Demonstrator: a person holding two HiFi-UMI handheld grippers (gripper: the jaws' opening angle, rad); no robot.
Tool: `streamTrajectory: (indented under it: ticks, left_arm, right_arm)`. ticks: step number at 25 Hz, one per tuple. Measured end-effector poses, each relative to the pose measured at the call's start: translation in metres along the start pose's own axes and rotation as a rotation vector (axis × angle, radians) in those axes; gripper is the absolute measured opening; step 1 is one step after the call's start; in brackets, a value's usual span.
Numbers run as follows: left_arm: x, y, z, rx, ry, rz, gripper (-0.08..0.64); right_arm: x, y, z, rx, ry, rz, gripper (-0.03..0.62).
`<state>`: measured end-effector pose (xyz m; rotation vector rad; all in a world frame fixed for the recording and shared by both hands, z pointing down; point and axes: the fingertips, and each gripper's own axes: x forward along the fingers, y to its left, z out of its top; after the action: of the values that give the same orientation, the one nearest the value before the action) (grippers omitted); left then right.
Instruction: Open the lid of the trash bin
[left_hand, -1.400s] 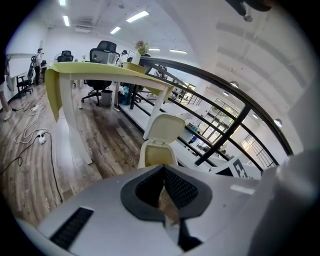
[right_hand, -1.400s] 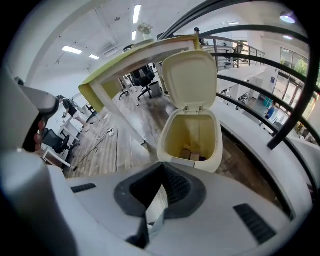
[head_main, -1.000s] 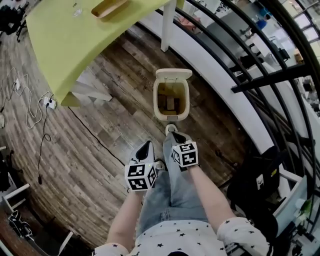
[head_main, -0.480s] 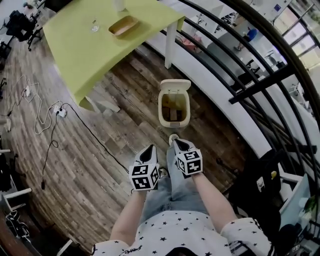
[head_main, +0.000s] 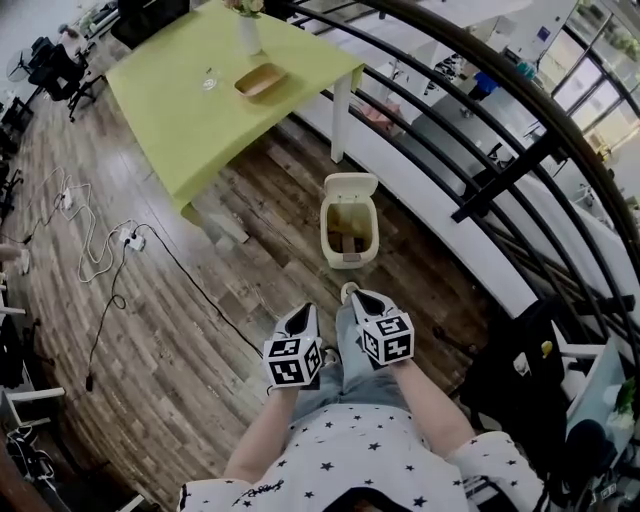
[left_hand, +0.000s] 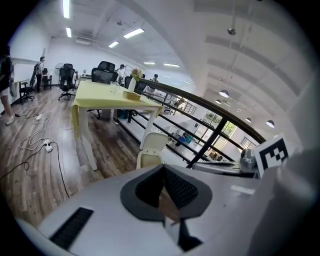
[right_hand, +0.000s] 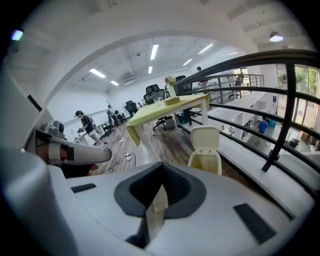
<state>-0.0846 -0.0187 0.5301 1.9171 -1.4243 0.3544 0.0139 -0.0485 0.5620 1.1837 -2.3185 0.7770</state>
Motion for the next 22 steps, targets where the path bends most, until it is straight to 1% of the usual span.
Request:
streamTrajectory:
  ticks: [6, 11, 17, 22]
  left_arm:
    - [-0.032, -0.01, -0.006, 0.018, -0.017, -0.024, 0.012]
    - [-0.05, -0.014, -0.002, 0.038, -0.039, -0.043, 0.012]
    - [-0.071, -0.016, 0.003, 0.048, -0.073, -0.062, 0.012]
    - [-0.087, -0.013, 0.005, 0.055, -0.09, -0.06, 0.012]
  right_arm:
    - [-0.03, 0.031, 0.007, -0.048, -0.032, 0.022, -0.006]
    - [-0.051, 0.056, 0.013, -0.088, -0.054, 0.044, -0.006]
    - [-0.073, 0.074, 0.024, -0.116, -0.099, 0.057, -0.006]
    - [-0.085, 0.084, 0.031, -0.141, -0.122, 0.067, -0.006]
